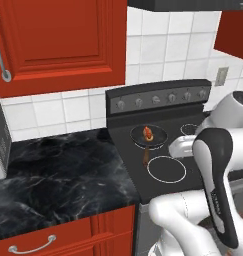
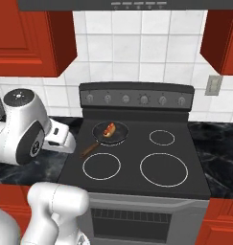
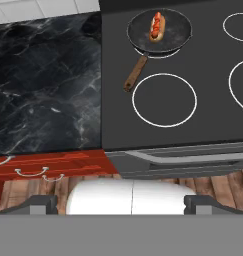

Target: Place the cold items (potato and mushroom) from the fridge in one tupperware on the dining counter. Place the warm items (hot dog and kebab skewer) in the stove area in another tupperware.

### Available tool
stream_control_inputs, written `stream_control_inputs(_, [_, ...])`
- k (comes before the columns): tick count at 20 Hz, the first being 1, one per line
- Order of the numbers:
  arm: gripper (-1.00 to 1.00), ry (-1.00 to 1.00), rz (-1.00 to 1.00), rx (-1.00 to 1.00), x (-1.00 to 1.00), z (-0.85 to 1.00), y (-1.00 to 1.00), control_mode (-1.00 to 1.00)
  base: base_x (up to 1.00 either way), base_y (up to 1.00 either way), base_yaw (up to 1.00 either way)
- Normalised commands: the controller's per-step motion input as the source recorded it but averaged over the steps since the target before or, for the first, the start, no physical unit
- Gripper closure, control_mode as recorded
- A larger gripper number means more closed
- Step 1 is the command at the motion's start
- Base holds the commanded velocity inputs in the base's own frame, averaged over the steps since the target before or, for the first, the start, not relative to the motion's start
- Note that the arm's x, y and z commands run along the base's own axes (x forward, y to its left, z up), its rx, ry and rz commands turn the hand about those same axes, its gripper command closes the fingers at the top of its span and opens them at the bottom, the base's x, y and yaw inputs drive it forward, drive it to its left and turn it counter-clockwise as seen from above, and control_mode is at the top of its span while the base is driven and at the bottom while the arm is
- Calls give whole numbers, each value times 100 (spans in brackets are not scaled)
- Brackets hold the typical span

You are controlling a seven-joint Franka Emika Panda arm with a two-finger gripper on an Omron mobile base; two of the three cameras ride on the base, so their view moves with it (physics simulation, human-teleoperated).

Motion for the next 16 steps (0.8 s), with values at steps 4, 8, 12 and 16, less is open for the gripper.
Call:
stream_control_inputs(4, [-100,-7,3,8,100,-16,-13,-100,0,0,0])
stream_control_inputs(8, [-100,-2,0,1,97,-24,-2,-100,0,0,0])
stream_control_inputs(12, [-100,1,0,0,89,-17,-6,-100,0,0,0])
stream_control_inputs(16, [-100,7,0,0,84,-14,-11,-100,0,0,0])
